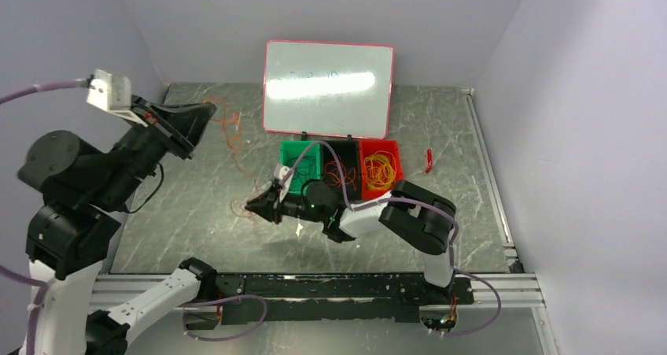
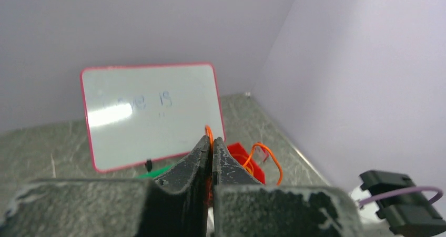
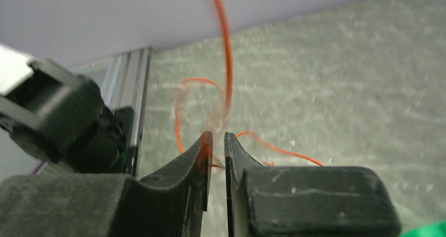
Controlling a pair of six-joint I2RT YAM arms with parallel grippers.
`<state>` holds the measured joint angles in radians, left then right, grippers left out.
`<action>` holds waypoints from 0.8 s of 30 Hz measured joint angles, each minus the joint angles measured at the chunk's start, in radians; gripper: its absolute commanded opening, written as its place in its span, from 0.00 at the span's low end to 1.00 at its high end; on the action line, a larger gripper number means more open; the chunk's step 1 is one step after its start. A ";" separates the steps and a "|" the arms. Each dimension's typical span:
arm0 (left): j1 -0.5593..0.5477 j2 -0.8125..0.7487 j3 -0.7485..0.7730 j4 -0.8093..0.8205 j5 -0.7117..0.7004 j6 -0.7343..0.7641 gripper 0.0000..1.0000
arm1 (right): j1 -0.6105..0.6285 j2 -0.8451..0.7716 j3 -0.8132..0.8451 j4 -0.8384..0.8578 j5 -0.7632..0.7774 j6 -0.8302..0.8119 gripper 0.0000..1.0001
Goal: Untangle the cables
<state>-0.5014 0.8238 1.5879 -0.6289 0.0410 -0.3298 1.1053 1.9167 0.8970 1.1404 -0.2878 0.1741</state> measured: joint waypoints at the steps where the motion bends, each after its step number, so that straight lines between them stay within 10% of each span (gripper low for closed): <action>1: 0.000 0.008 0.029 0.003 0.000 0.004 0.07 | 0.006 0.000 -0.027 0.000 0.011 0.002 0.18; 16: 0.000 0.187 0.295 0.057 0.014 0.065 0.07 | 0.043 0.026 -0.294 0.100 0.116 0.081 0.32; 24: 0.000 0.177 0.260 0.063 0.041 0.076 0.07 | 0.049 -0.280 -0.406 0.035 0.187 0.018 0.44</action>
<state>-0.5014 1.0004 1.8481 -0.5659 0.0822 -0.2535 1.1545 1.6363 0.4908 1.1751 -0.1005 0.1921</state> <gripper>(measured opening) 0.078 0.417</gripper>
